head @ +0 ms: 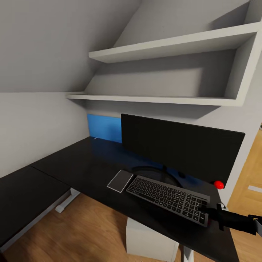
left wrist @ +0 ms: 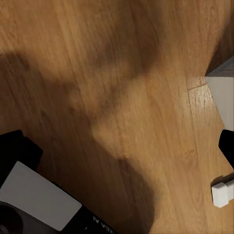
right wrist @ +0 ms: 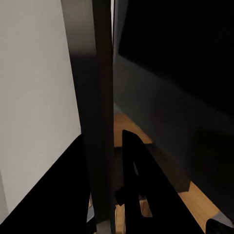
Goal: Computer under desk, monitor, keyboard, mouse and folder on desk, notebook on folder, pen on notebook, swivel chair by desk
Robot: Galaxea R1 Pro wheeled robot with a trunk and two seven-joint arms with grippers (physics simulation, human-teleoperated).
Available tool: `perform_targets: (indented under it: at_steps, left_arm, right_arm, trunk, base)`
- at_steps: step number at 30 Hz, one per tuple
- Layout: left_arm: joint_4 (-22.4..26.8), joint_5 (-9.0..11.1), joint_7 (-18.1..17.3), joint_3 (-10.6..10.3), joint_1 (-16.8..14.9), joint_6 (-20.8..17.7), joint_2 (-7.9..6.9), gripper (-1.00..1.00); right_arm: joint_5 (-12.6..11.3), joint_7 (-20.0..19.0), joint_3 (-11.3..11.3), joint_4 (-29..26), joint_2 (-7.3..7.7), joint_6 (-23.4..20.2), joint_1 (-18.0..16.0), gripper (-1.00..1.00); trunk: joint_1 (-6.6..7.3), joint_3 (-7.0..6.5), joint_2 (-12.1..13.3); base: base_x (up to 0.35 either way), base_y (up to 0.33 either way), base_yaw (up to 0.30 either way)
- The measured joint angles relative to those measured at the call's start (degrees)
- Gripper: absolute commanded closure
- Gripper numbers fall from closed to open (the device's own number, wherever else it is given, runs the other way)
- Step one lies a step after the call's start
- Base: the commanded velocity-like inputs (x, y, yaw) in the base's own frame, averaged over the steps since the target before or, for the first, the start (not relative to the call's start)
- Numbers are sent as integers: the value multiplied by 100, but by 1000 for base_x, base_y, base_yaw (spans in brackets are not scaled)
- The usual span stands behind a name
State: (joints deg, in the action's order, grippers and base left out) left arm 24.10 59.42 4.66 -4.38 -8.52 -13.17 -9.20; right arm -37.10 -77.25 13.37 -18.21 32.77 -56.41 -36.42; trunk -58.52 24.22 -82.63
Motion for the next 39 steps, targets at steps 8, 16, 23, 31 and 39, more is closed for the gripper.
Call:
perform_targets:
  at_steps: [8,16,23,31,39]
  left_arm:
    - [0,11,-3,0,0,-3,-4,-100]
    - [0,5,-3,0,0,-3,3,-100]
    - [0,3,-3,0,0,-3,4,-100]
    - [0,-11,11,-7,4,1,11,-100]
    - [-1,-24,40,-23,3,4,14,-100]
  right_arm:
    - [2,5,-3,0,3,-7,0,100]
    - [4,182,-3,1,6,-7,-2,-100]
    - [-8,246,-168,0,6,-15,-4,-100]
    - [-6,269,-257,3,6,-14,-6,-100]
    - [19,620,-487,182,4,-22,-6,-100]
  trunk:
    - [1,0,0]
    - [1,0,0]
    - [1,0,0]
    - [1,0,0]
    - [-1,0,0]
  base:
    - [-15,0,0]
    - [-1,0,0]
    - [0,0,0]
    - [0,0,0]
    - [-137,-91,0]
